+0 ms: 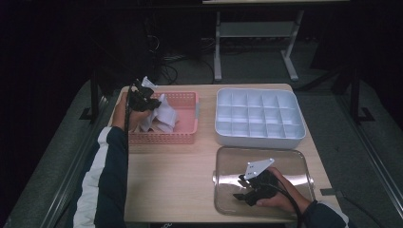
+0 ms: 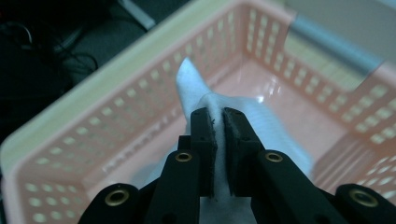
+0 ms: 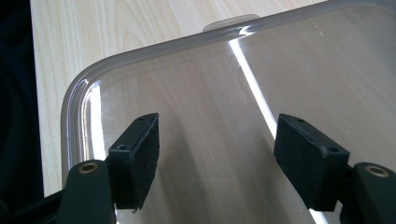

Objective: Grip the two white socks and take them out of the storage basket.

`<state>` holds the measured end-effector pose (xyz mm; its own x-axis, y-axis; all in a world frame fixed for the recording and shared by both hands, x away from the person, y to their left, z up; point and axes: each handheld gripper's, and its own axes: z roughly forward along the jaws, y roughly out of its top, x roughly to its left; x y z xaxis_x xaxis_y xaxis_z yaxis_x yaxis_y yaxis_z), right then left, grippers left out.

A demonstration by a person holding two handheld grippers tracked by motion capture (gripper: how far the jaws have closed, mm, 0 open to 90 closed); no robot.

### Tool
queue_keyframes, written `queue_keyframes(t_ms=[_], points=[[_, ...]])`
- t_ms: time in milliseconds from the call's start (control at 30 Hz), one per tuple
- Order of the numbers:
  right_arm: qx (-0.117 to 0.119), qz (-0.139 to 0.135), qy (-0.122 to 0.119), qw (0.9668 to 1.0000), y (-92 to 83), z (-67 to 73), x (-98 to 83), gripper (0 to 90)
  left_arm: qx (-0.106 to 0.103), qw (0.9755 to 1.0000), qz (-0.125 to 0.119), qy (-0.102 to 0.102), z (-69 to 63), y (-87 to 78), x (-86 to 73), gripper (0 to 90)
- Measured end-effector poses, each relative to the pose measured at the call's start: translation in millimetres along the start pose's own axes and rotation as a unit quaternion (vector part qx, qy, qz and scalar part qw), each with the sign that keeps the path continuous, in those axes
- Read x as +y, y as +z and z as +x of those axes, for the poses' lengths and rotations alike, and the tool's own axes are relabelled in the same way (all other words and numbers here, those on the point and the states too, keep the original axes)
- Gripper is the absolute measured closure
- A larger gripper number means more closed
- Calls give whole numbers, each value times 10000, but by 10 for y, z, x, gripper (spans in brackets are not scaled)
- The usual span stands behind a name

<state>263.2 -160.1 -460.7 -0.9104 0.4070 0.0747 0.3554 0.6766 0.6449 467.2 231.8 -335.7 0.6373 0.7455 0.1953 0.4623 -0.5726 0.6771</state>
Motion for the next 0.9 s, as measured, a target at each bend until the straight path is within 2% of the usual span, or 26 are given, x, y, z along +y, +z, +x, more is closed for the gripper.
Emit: queue_keyframes(t_ms=[167,233,600,700,900], points=[[-58,12,-104,9999,4,-3,0,306,91,9994,-331,-40,14,-272,98,827],[-59,11,-86,9999,5,-2,2,306,130,9990,-419,19,-7,-361,127,827],[-73,-57,-3,10000,-20,0,20,306,178,9968,-773,52,-36,-790,292,833],[-52,-63,27,10000,-22,6,20,306,173,9965,-814,61,-53,-834,315,833],[-68,-71,8,10000,-24,11,19,307,143,9966,-810,-10,-79,-797,319,833]])
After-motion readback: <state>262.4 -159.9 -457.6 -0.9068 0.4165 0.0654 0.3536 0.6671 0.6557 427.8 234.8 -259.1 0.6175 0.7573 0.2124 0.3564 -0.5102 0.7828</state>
